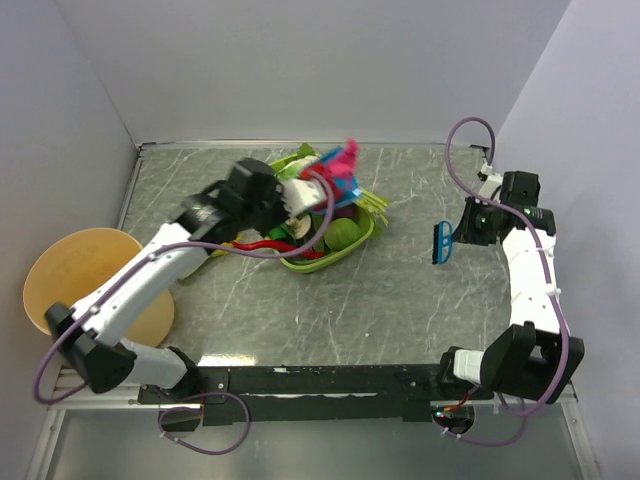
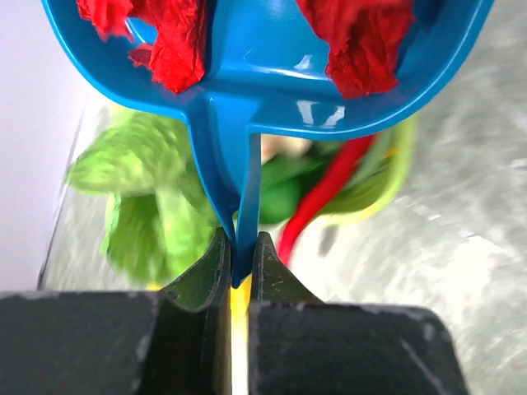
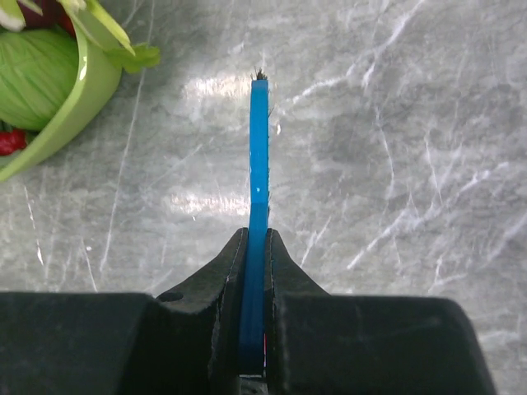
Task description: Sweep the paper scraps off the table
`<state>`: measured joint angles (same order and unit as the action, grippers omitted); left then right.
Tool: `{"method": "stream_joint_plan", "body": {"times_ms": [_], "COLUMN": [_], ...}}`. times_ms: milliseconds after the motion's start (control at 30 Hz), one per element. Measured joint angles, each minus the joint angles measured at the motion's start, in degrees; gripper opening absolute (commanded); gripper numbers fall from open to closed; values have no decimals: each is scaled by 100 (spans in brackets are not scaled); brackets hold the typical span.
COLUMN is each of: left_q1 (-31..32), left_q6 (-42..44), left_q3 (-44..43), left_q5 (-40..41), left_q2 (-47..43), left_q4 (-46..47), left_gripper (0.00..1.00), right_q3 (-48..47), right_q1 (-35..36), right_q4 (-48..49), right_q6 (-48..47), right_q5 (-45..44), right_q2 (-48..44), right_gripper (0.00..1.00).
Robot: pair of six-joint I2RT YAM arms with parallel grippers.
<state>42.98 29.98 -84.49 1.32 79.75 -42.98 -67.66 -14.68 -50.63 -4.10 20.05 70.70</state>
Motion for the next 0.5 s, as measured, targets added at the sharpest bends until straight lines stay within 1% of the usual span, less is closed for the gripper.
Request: {"method": "stream_joint_plan", "body": {"times_ms": [200,500], "left_q1": [-1093,-2573], "left_q6": [-101,-208], "left_q3": [151,264], "left_q5": [358,702], "left_q2": [-868,-1539], "left_q4": [-455,-1287], "left_gripper": [1,1], "right_q3": [-190,-376], "right_q1": [0,0], "right_q4": [57,98], "right_q6": [70,131], "right_q5": [90,278], "right_q2": [417,953], "right_gripper": [0,0]}}
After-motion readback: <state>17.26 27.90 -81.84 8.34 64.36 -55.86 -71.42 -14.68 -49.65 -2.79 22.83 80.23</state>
